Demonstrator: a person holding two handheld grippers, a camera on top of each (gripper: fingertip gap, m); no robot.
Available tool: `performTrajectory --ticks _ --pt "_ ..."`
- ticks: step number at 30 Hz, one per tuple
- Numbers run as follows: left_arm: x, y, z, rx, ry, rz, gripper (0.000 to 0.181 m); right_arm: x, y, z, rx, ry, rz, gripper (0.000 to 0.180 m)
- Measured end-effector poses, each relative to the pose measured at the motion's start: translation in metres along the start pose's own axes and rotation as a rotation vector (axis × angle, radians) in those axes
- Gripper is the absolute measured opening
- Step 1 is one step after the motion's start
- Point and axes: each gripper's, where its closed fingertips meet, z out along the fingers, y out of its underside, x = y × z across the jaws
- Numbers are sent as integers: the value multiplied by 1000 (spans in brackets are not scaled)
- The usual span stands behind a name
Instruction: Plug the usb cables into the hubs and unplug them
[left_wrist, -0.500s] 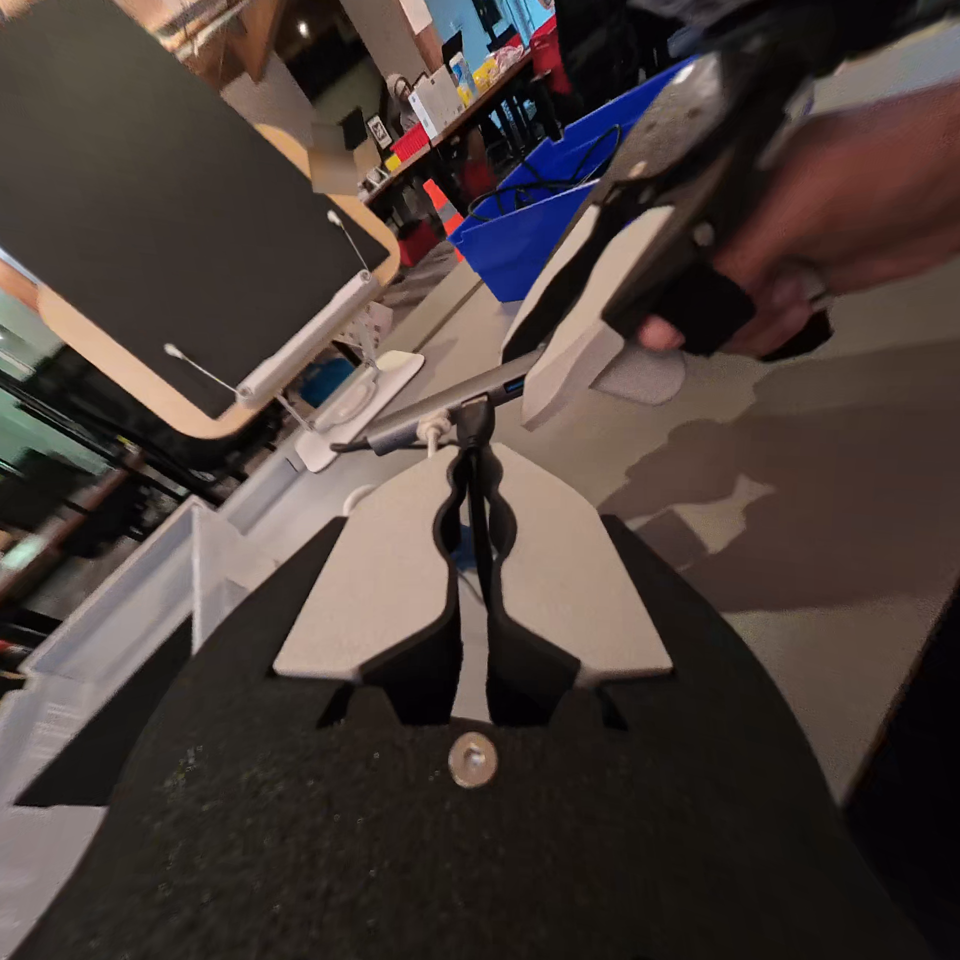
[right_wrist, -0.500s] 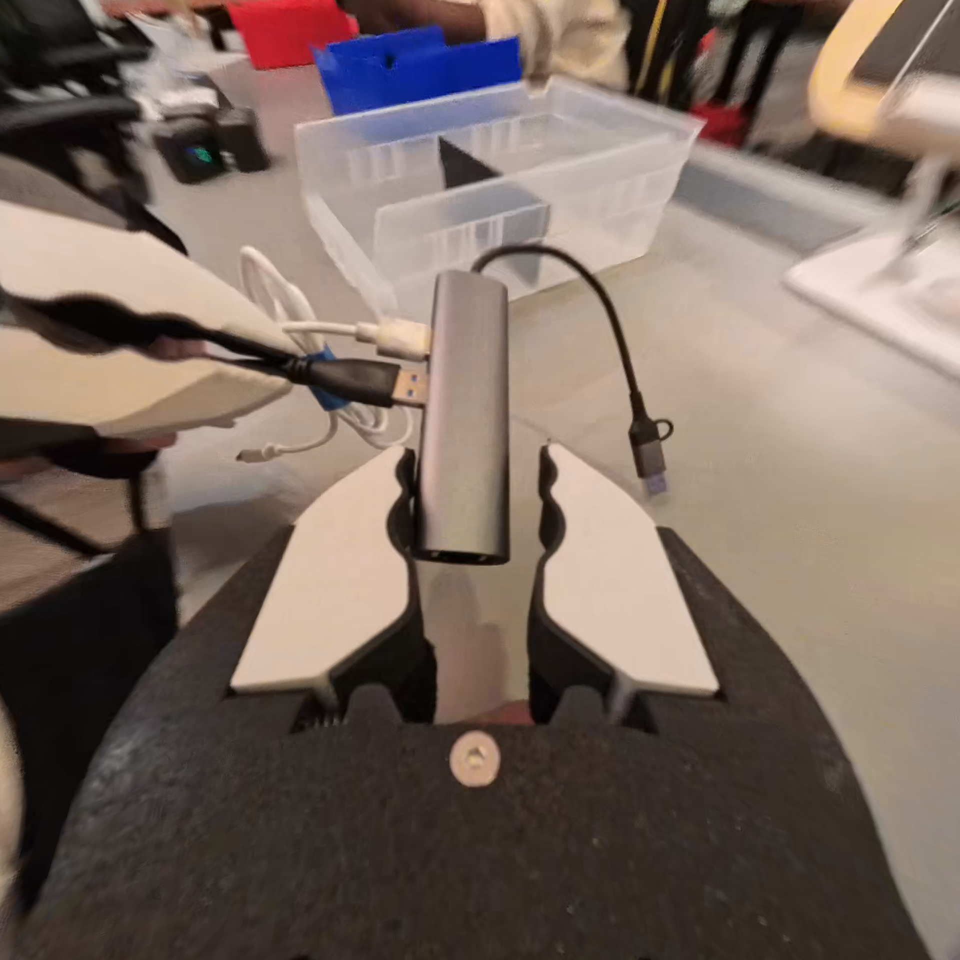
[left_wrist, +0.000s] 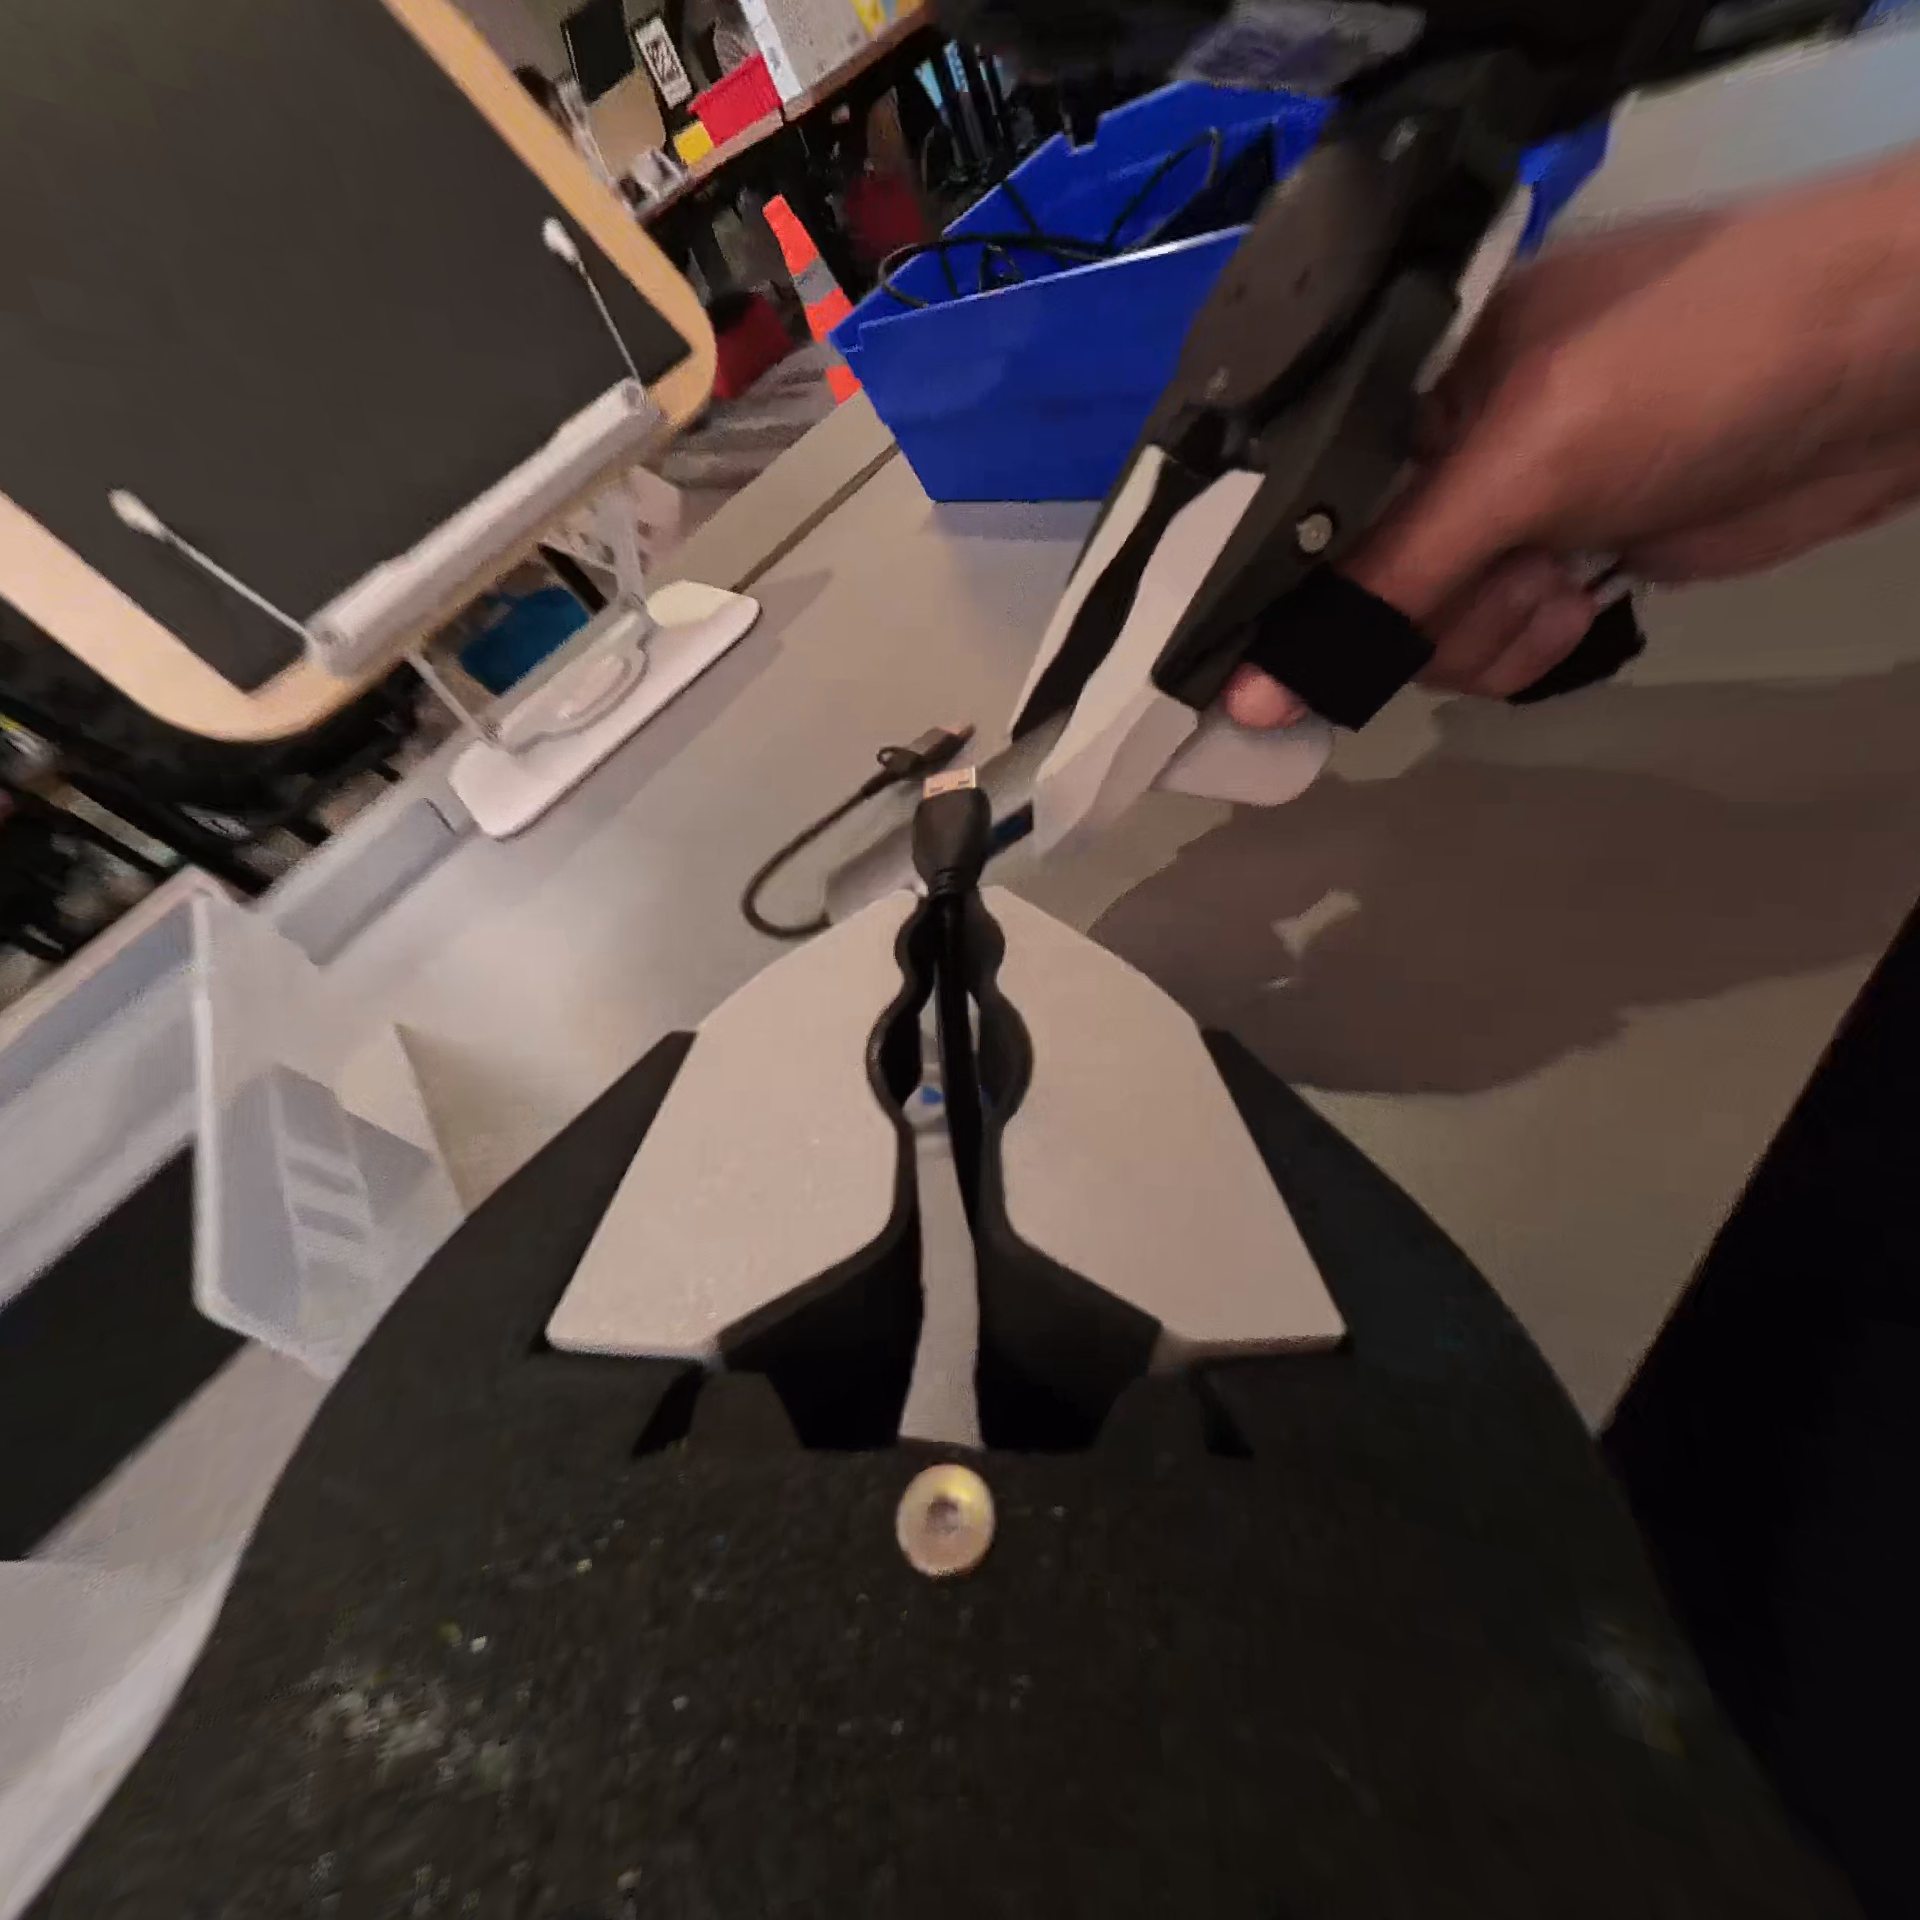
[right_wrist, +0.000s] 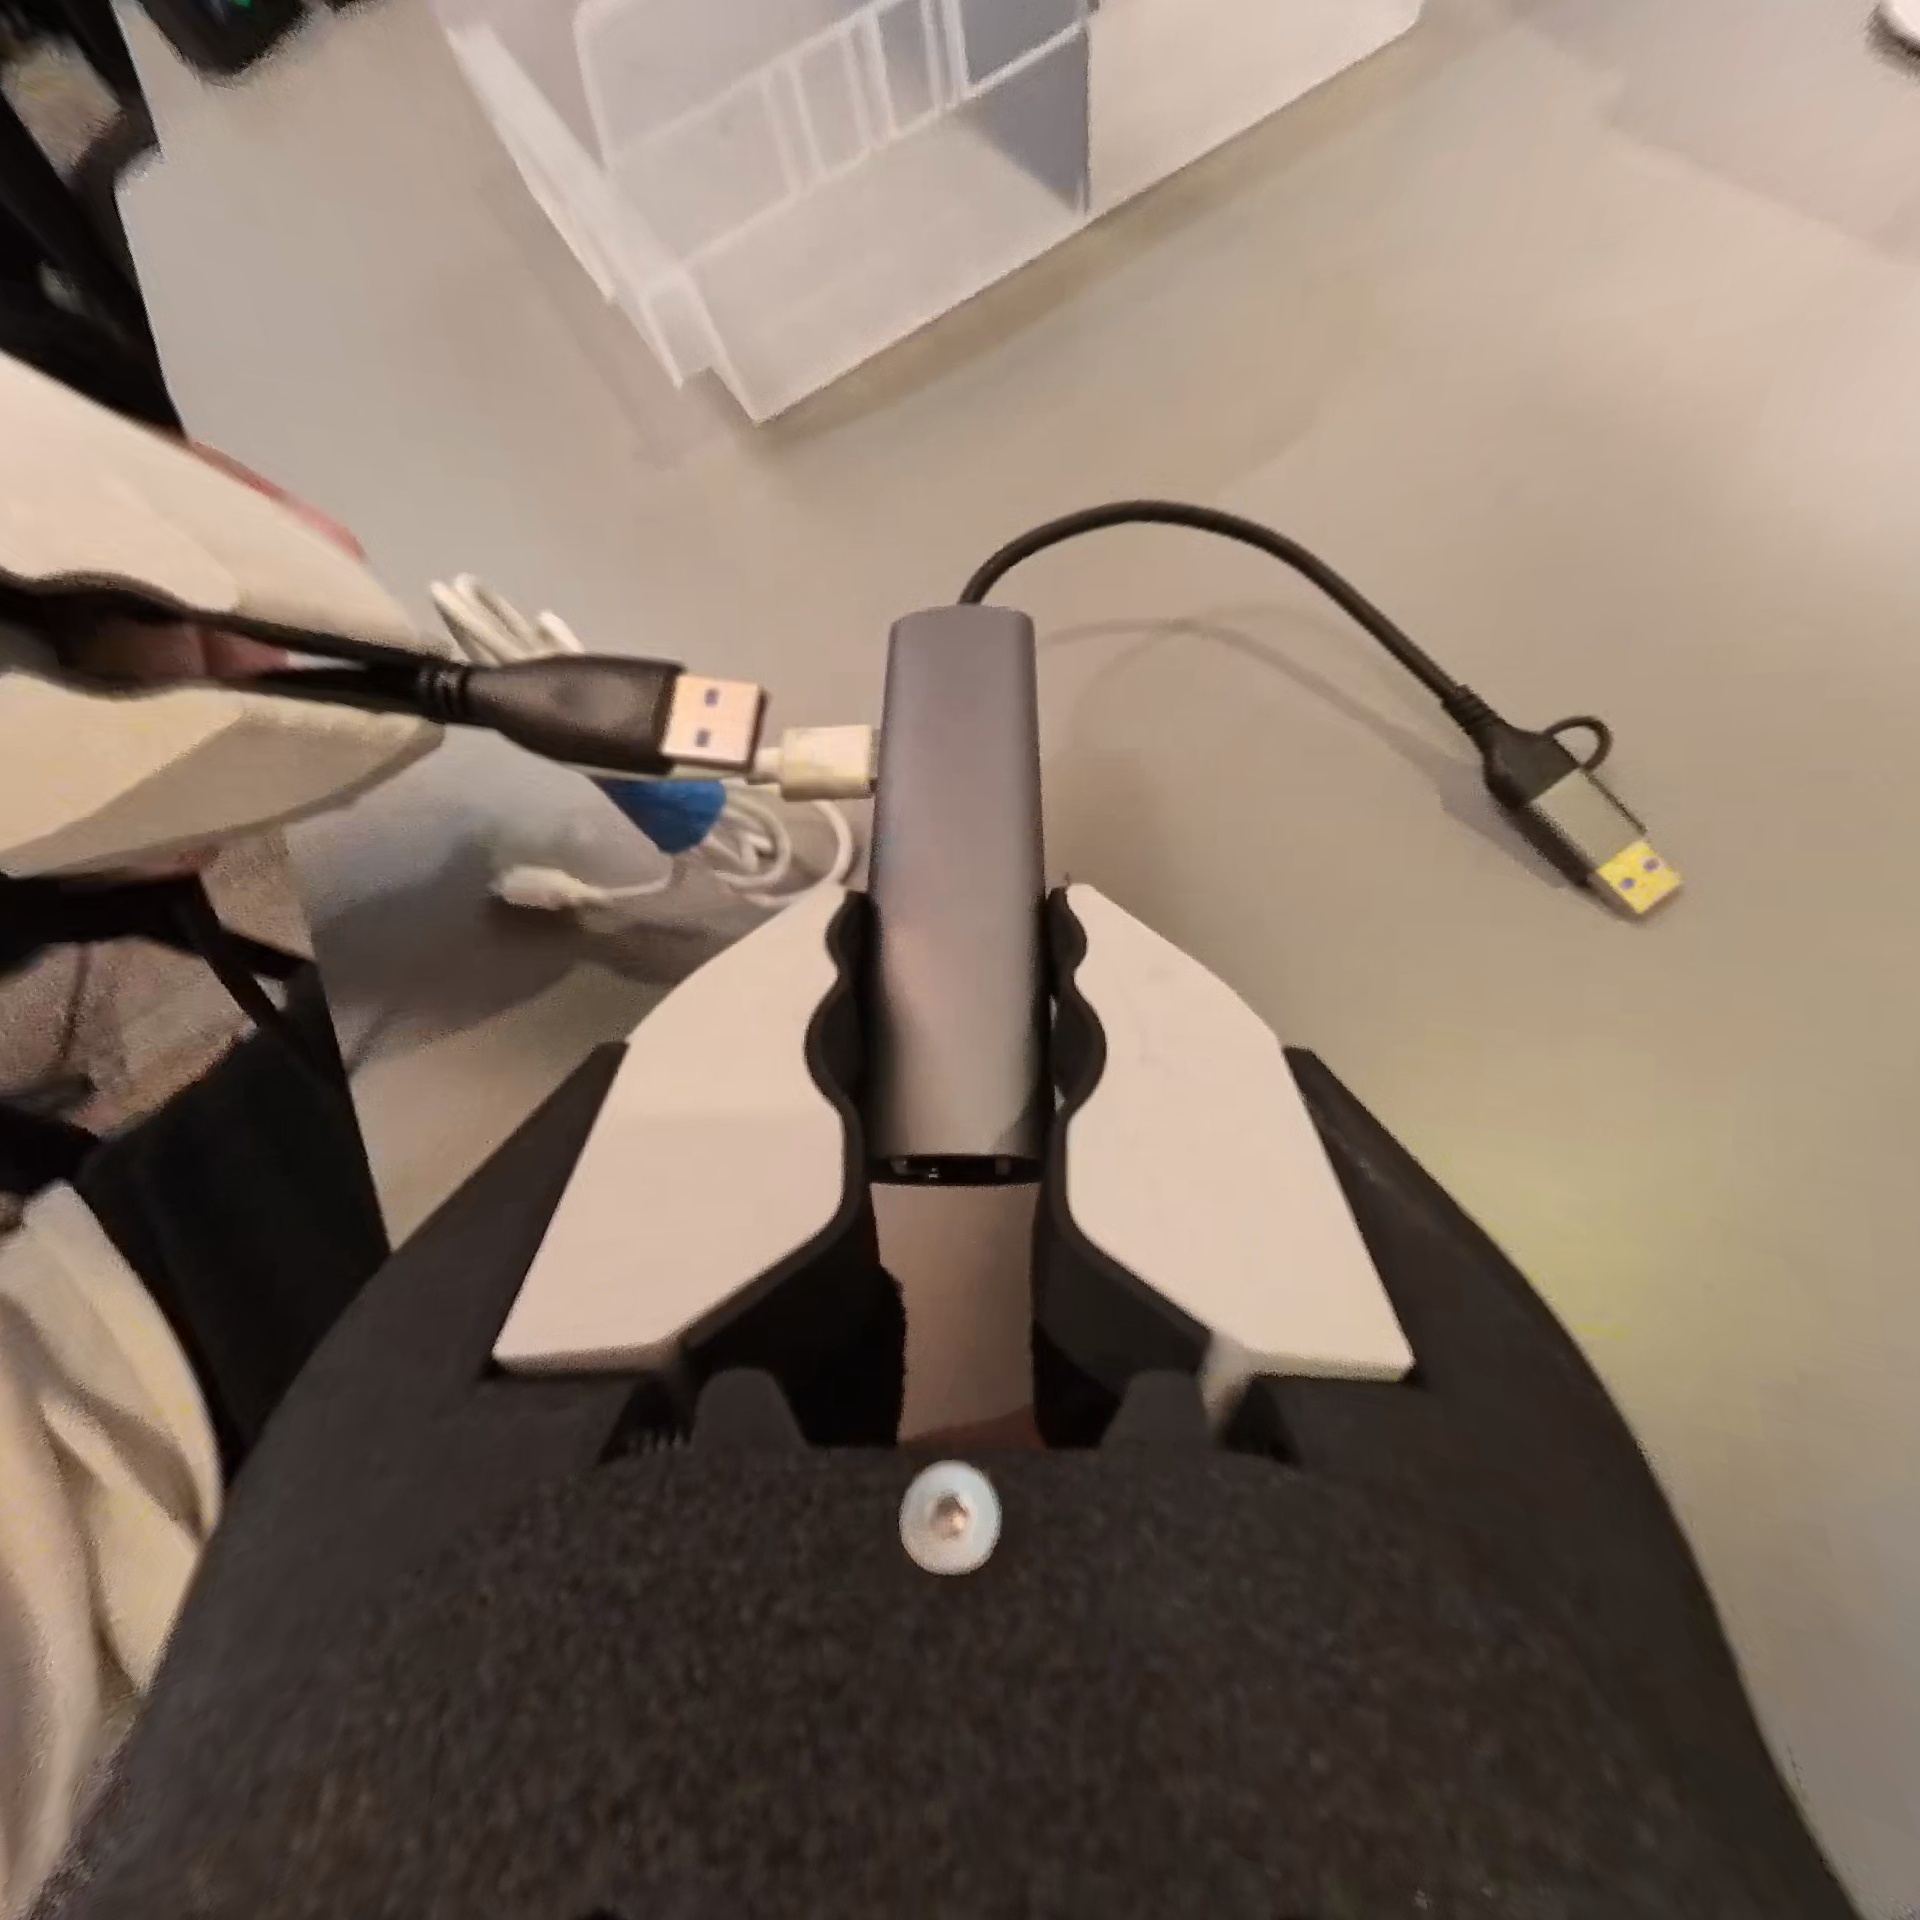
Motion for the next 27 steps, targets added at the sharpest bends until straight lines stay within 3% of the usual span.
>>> performTrajectory --ticks 3,5,12,27 --pt "4 -8 -4 10 36 -187 4 8 -9 -5 96 -6 119 32" --pt "10 -8 -2 -7 23 -215 5 7 -16 -8 192 -38 173 32" --pt "3 0 1 -31 -31 -221 5 -14 -28 -13 378 -41 60 32" --pt "-2 5 -1 -41 -37 -79 4 -21 -31 -5 407 -80 106 31"
